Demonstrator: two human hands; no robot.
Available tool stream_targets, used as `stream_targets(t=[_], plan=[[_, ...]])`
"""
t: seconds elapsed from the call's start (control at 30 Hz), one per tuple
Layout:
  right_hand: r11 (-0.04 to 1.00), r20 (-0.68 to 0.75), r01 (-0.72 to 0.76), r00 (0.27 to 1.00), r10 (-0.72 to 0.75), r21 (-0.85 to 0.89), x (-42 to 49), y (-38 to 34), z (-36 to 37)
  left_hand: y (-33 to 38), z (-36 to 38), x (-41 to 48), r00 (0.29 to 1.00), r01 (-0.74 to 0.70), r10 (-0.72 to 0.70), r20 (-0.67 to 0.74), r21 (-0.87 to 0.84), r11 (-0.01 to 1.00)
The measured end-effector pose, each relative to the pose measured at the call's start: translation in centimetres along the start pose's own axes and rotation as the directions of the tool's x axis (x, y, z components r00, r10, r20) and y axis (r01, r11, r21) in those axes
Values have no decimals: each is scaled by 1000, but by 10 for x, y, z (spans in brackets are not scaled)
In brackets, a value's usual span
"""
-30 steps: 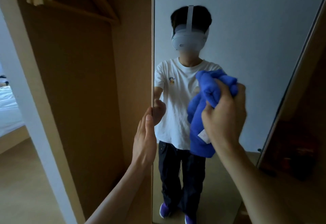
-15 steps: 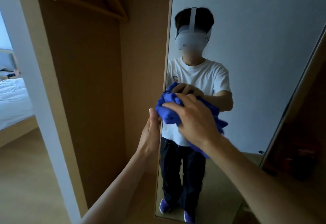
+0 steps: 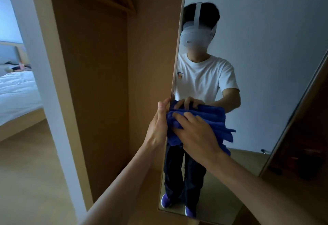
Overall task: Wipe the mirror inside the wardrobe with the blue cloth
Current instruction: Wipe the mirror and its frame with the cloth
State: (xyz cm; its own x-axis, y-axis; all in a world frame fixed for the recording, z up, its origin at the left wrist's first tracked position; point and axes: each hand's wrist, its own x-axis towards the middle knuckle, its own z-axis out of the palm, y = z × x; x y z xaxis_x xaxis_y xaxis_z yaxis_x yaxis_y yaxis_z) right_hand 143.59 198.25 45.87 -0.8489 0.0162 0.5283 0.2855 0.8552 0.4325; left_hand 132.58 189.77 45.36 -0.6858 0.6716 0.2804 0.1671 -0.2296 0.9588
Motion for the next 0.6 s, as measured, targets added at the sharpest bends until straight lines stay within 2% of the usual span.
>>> stream_targets(t=[0.1, 0.2, 0.27, 0.4, 0.6], plan=[[994, -125, -99, 987, 102, 37, 15, 10, -13, -3, 0, -2, 1000, 2, -1, -24, 19, 1000], [990, -152, -138, 978, 142, 39, 21, 8, -13, -8, -2, -2, 999, 33, -32, -24, 12, 999], [994, -99, -102, 990, 105, 27, 10, -2, 0, -12, -3, -2, 999, 46, -45, -20, 17, 999], [998, 101, -19, 995, 13, 64, -16, -13, 19, -15, -1, -2, 999, 34, -33, -24, 48, 998], [981, -130, -157, 977, 171, 114, 3, 21, -5, -16, 0, -7, 1000, 7, -7, 6, 65, 998]])
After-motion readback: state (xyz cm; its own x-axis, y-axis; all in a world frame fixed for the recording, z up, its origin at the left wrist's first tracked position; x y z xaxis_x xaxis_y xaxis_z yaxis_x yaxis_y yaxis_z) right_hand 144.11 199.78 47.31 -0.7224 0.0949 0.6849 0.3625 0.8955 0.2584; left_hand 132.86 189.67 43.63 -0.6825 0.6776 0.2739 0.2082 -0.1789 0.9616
